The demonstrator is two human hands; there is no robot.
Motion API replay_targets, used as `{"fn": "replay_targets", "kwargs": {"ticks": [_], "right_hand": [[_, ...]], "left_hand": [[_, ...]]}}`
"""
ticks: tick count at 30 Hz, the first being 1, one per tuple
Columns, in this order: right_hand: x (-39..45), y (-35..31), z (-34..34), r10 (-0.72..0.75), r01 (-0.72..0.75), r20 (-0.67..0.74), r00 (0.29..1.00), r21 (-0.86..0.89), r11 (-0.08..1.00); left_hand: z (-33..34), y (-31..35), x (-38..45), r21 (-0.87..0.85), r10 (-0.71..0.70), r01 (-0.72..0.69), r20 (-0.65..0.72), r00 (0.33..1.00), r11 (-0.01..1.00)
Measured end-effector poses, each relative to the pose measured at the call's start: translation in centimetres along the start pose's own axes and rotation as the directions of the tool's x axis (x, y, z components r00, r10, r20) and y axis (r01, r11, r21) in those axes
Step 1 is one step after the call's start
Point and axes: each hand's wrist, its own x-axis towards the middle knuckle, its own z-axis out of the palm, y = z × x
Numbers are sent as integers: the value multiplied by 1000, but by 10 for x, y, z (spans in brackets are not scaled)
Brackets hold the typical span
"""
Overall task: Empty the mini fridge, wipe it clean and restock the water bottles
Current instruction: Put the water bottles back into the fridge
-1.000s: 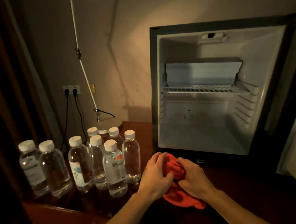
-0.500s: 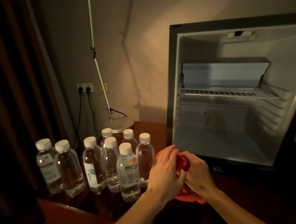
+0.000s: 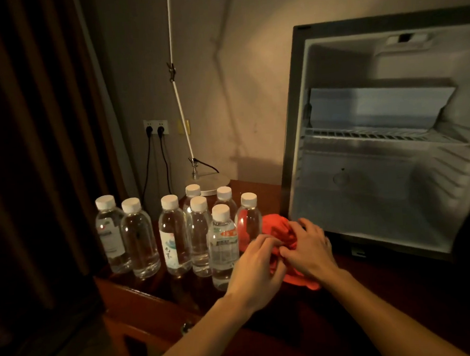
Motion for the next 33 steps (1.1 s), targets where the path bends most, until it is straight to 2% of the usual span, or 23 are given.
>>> {"fn": "replay_targets", "kwargs": {"ticks": [1,3,6,9,12,15,20,28,33], "right_hand": [[-4,-1,-5,-12,11,-50,999,-23,1000],[-14,-6,-14,-110,121,-177,978,53,991],[-26,-24,-21,-201,244,-179,963,270,931],[-35,-48,-22,-182,199,-79,980,437,877],[-37,-61,-16,-157,153,-36,987,508,848],[-36,-66,-10,-132,125,-26,991,541,831],[-34,-78,-11,-135,134,-43,990,600,788],[-25,-90,-5,-69,55,-4,998,658,751],[-26,-79,-8,-83,72,-15,996,660,748]], "left_hand": [[-4,1,-5,8,2,-2,-19,1000,1000],[-13,6,-14,22,8,-7,-67,998,1000],[-29,12,-26,93,2,14,-167,986,996],[-46,12,-34,148,-36,76,-255,966,986],[-59,7,-40,160,-79,134,-308,948,978],[-65,-4,-44,164,-164,222,-306,938,961],[-65,-19,-40,68,-360,391,-271,893,918],[-54,-22,-29,54,-359,390,-291,887,919],[-52,-24,-25,22,-399,425,-305,865,905]]}}
